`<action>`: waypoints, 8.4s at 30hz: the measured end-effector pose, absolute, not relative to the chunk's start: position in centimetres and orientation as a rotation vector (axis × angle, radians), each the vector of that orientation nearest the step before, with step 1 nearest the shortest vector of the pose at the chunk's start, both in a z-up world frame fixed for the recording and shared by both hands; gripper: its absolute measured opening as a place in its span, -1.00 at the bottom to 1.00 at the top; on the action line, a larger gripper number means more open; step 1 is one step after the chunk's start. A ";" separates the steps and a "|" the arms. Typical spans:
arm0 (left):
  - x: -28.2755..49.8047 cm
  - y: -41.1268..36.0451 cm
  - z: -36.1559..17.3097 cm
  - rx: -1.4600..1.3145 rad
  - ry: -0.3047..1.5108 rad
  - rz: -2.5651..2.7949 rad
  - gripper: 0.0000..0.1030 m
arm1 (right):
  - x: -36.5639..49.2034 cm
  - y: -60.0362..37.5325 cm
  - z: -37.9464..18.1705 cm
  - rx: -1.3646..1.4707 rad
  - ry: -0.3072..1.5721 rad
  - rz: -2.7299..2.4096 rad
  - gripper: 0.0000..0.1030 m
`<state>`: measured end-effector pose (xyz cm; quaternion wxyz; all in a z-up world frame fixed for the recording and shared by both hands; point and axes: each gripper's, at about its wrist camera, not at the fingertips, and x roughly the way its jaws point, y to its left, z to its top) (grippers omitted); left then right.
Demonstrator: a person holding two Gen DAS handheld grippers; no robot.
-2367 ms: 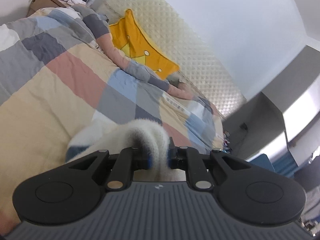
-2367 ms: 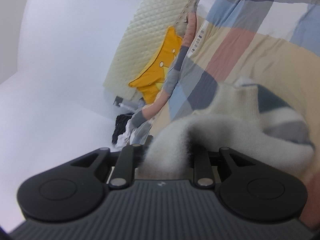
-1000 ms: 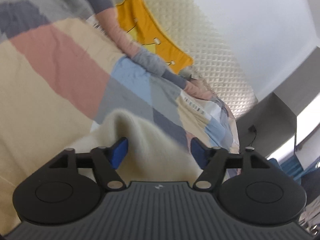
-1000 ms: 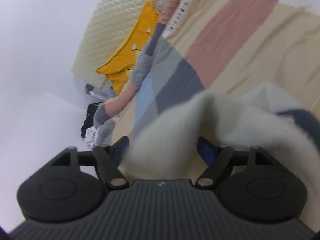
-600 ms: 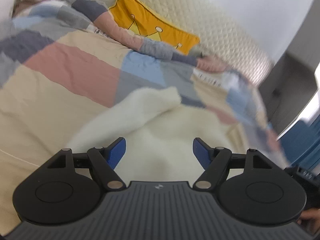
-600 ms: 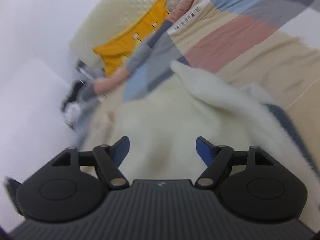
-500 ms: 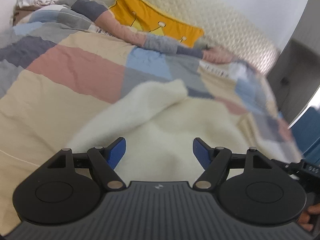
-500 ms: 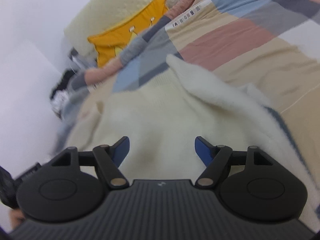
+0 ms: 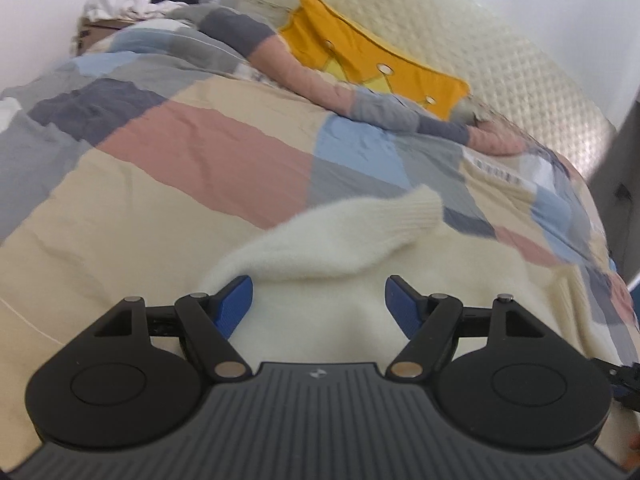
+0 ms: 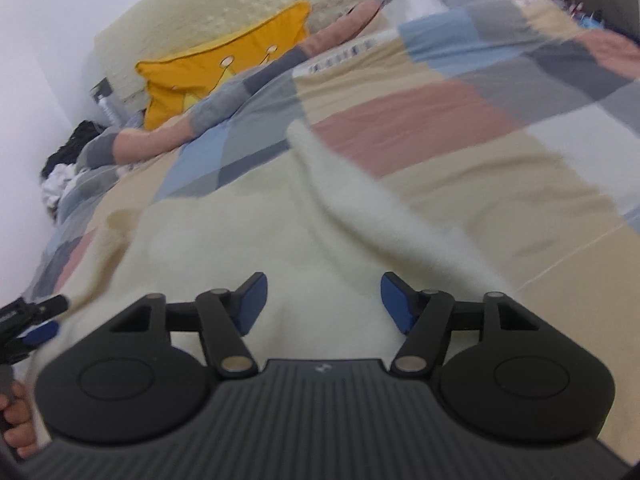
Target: Fold large clothes
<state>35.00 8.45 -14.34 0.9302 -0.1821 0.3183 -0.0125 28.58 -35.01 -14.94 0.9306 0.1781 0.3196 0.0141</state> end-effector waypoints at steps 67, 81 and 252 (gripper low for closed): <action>20.5 2.2 -12.6 -0.167 0.705 -0.186 0.51 | 20.9 -30.1 -14.4 0.323 0.674 0.171 0.34; 13.5 4.6 -10.7 -0.366 0.686 -0.164 0.51 | 12.4 -29.2 -15.4 0.640 0.782 0.291 0.37; 32.4 8.0 -15.4 -0.811 0.651 -0.223 0.13 | 23.4 -33.1 -16.4 0.683 0.502 0.100 0.23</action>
